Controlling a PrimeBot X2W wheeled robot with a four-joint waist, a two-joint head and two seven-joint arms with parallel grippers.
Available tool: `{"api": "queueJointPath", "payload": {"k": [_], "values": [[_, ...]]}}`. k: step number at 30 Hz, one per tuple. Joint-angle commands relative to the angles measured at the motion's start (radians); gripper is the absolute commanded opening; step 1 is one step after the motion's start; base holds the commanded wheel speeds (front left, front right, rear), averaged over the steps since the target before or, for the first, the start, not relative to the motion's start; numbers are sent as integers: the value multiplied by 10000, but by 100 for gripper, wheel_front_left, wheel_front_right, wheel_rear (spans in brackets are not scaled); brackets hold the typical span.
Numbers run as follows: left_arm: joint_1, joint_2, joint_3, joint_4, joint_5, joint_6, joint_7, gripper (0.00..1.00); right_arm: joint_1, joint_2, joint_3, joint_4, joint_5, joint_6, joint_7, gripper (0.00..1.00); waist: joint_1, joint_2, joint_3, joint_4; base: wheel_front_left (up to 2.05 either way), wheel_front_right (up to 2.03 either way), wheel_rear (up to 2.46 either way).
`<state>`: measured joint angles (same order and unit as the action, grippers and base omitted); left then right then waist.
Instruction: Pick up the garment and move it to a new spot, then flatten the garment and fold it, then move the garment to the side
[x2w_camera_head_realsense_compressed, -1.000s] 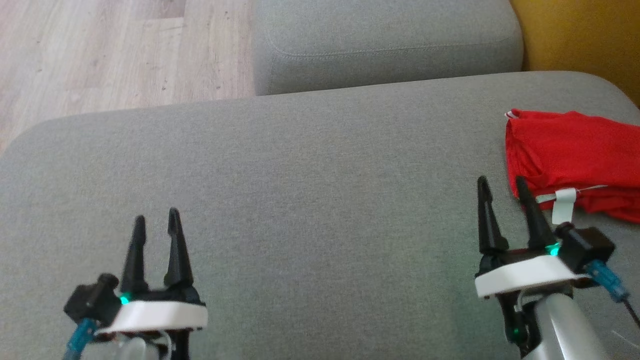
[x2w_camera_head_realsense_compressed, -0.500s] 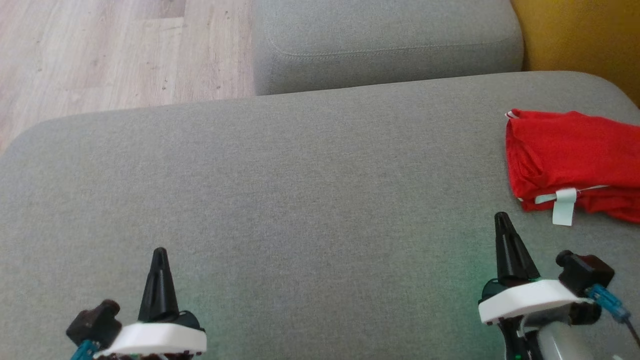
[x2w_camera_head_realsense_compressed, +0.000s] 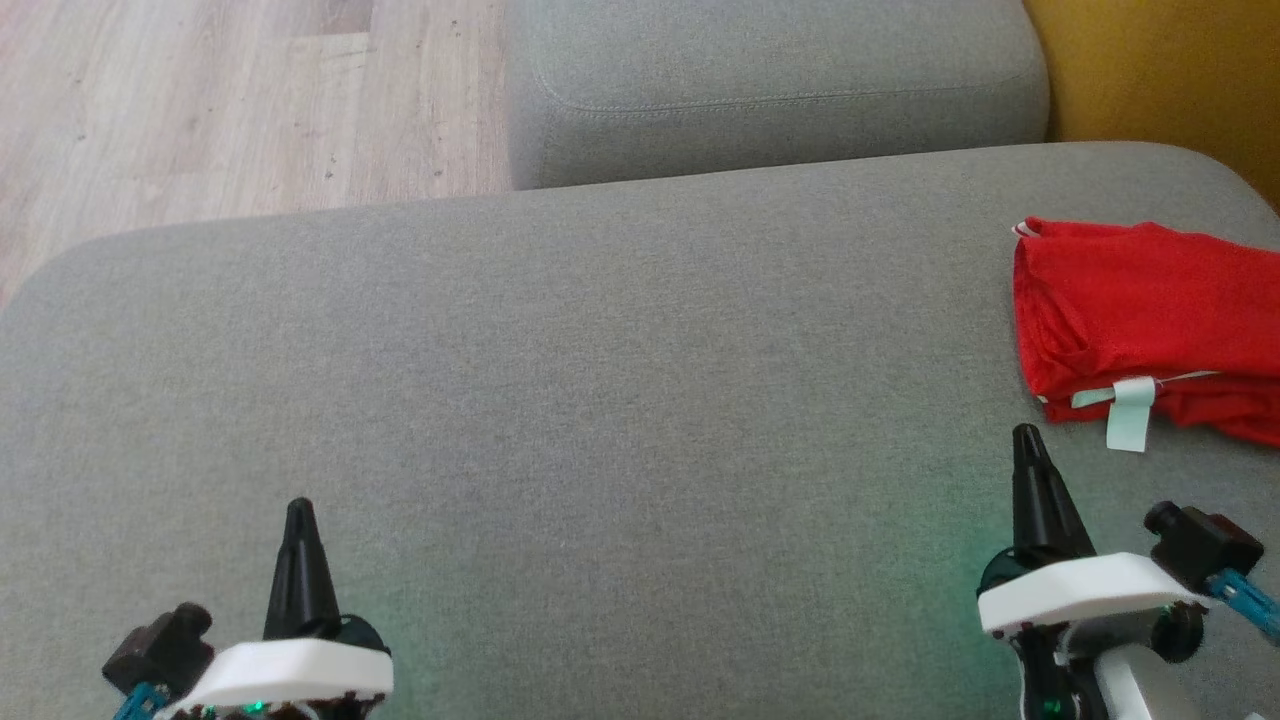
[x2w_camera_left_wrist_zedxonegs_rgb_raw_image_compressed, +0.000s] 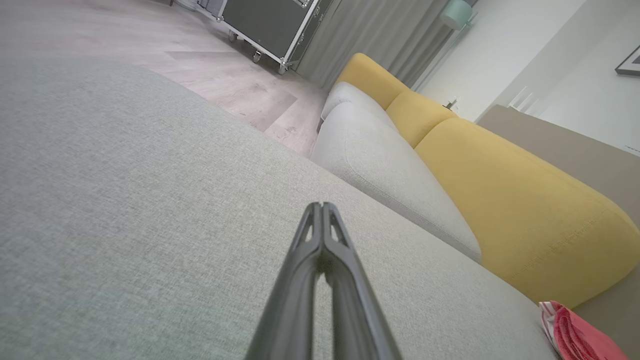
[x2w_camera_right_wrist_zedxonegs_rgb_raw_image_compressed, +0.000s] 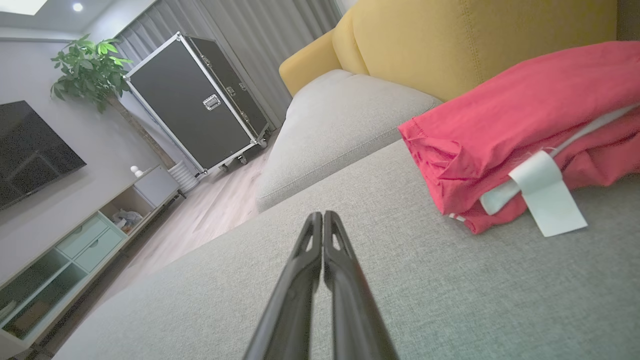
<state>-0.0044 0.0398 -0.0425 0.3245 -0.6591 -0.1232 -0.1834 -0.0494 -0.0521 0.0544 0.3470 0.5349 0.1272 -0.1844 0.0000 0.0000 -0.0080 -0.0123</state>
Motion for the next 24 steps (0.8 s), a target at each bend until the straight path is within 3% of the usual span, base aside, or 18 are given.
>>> {"api": "queueJointPath", "payload": {"k": [1,24], "values": [[-542,28,173,-346,-256,-16,100,0,-475,-73,-45,-398,329,9,71,0,0,0,2,2,0,0,0],[-654,45,487,-447,-2345,-30,747,0,-495,-97,-354,-542,2733,15,678,0,0,0,26,30,0,0,0]]}}
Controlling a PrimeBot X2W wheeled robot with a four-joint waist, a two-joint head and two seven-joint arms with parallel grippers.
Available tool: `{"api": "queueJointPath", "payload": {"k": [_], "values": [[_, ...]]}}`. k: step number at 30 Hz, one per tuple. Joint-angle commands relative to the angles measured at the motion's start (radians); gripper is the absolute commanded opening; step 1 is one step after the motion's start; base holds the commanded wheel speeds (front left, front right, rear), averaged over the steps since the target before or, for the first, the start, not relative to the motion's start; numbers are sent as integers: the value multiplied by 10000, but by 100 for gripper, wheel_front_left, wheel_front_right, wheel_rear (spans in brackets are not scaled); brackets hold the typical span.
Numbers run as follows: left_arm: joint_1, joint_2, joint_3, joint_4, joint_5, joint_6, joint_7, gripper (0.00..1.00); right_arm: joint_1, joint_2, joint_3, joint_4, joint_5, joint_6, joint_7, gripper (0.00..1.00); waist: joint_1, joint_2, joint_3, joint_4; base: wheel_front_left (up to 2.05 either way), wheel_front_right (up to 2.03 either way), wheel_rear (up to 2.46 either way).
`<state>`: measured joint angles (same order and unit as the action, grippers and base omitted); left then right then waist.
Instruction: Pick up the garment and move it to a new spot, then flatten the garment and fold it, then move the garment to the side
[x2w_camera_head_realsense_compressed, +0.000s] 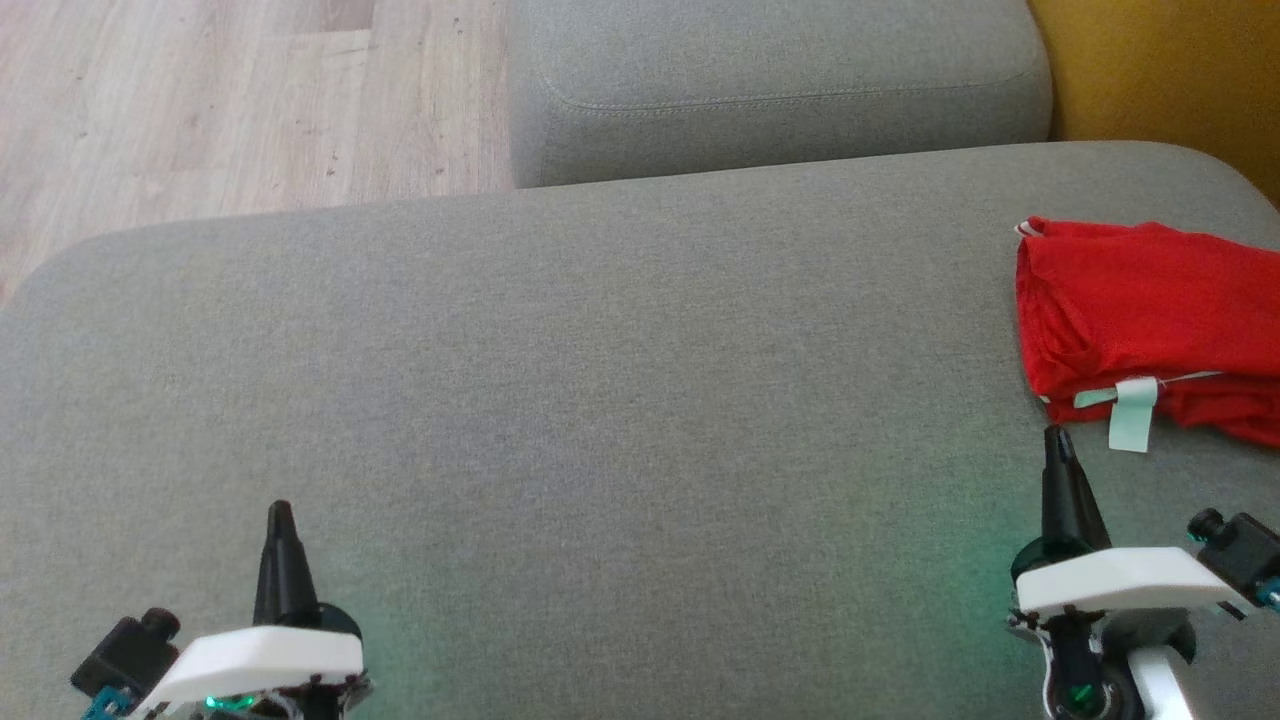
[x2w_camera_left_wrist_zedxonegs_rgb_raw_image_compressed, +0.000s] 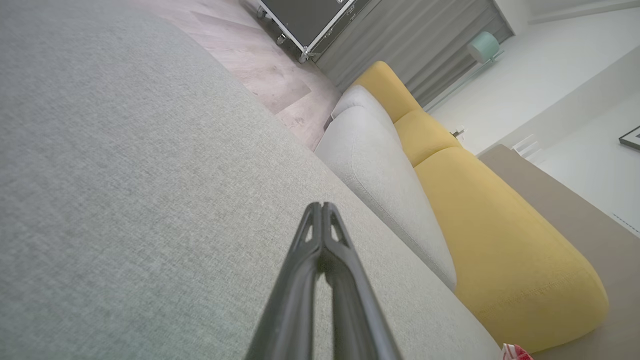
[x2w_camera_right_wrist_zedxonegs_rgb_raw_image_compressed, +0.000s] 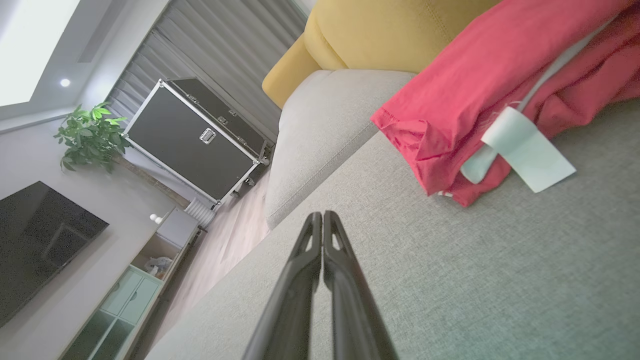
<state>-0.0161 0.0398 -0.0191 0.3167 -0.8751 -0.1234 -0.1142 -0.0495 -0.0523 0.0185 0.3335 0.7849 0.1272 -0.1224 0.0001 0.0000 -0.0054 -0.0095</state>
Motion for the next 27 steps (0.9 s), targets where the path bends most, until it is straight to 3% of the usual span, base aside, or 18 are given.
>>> {"api": "queueJointPath", "payload": {"k": [1,27], "values": [[-542,46,267,-373,-280,-28,84,0,-495,-96,-10,-415,341,15,87,0,0,0,2,2,0,0,0],[-674,66,637,-491,-2745,-44,849,0,-520,-101,-407,-583,3150,22,830,0,0,0,31,35,0,0,0]]}}
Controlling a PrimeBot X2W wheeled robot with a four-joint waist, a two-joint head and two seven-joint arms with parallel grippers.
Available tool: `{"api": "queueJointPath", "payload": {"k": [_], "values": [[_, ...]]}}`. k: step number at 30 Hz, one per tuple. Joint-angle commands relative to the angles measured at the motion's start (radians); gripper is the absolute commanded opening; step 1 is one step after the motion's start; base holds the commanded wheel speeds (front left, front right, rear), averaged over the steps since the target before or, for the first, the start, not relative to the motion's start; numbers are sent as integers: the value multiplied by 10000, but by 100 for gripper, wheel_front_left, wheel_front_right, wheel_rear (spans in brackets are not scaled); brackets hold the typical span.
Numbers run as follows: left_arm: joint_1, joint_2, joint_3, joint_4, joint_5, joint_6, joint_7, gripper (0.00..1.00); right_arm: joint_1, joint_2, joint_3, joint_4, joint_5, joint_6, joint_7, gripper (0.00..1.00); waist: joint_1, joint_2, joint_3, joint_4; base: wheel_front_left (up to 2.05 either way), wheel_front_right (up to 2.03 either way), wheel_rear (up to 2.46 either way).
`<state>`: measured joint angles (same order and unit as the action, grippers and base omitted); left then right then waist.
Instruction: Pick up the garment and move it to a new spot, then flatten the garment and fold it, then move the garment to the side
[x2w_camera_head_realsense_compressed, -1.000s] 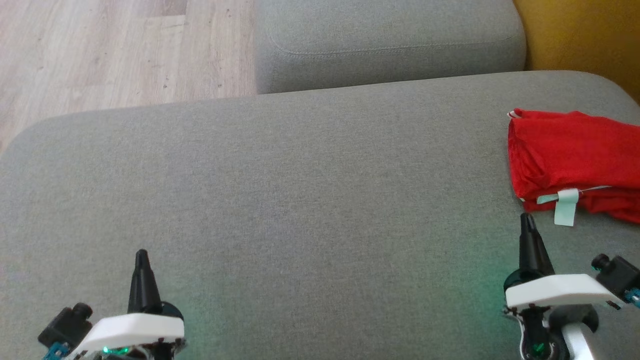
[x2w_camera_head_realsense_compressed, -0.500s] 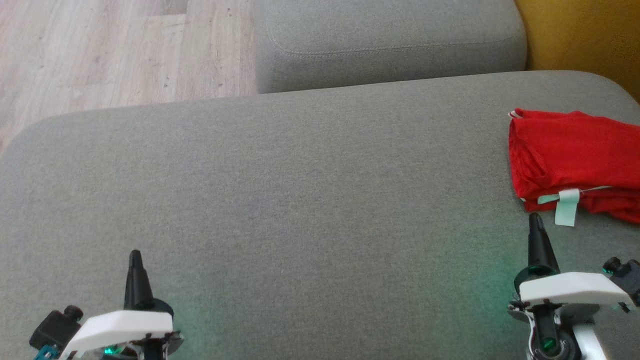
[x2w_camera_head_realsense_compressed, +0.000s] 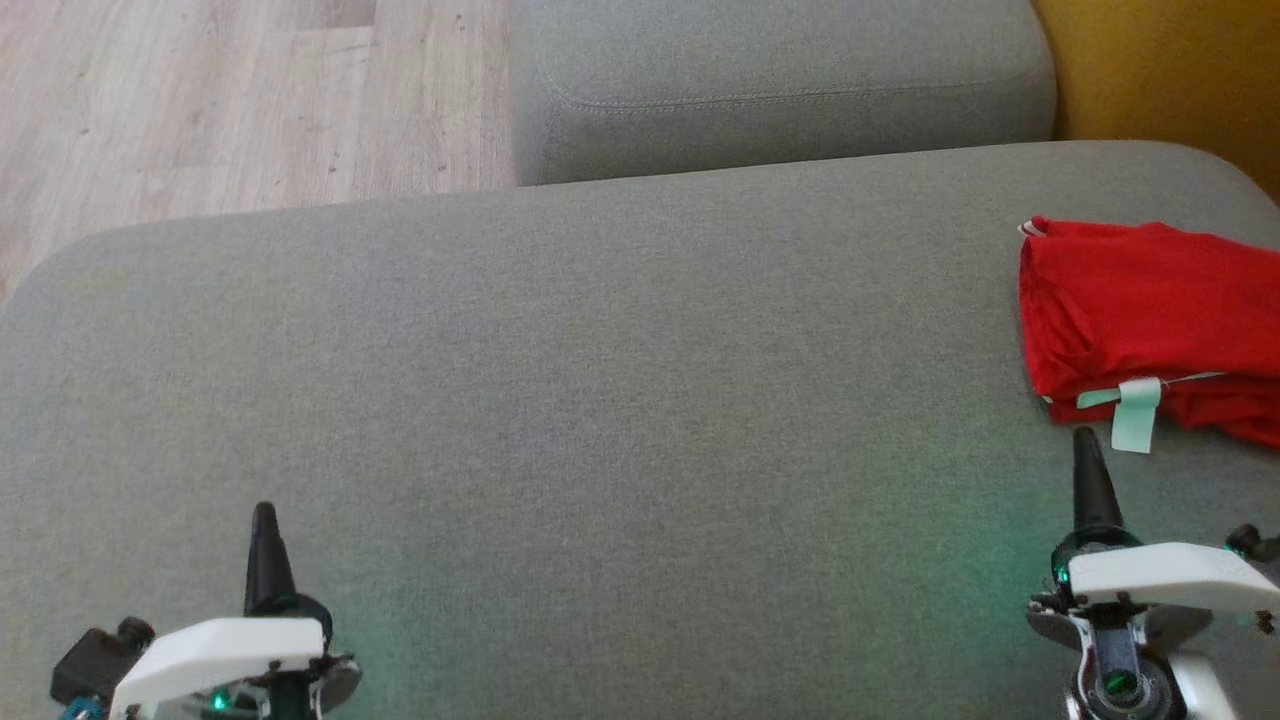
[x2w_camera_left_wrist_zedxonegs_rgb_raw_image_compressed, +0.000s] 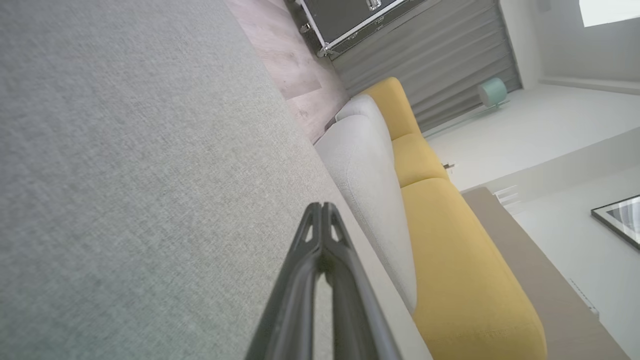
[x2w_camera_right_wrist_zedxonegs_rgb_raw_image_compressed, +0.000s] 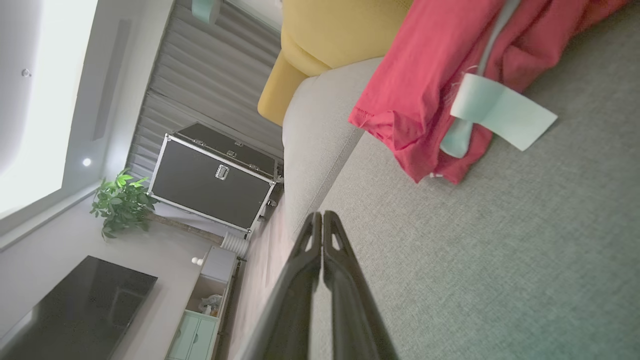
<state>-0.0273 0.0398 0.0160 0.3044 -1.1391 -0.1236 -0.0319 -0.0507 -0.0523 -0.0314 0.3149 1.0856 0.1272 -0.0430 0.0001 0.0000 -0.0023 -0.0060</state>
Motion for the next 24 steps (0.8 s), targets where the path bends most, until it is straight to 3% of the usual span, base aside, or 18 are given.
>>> {"api": "queueJointPath", "payload": {"k": [1,24], "values": [[-567,67,301,-373,-200,-43,56,0,-509,-101,76,-403,251,22,65,0,0,0,1,2,0,0,0],[-684,85,628,-478,-2380,-56,732,0,-534,-92,-294,-551,2720,28,738,0,0,0,27,30,0,0,0]]}}
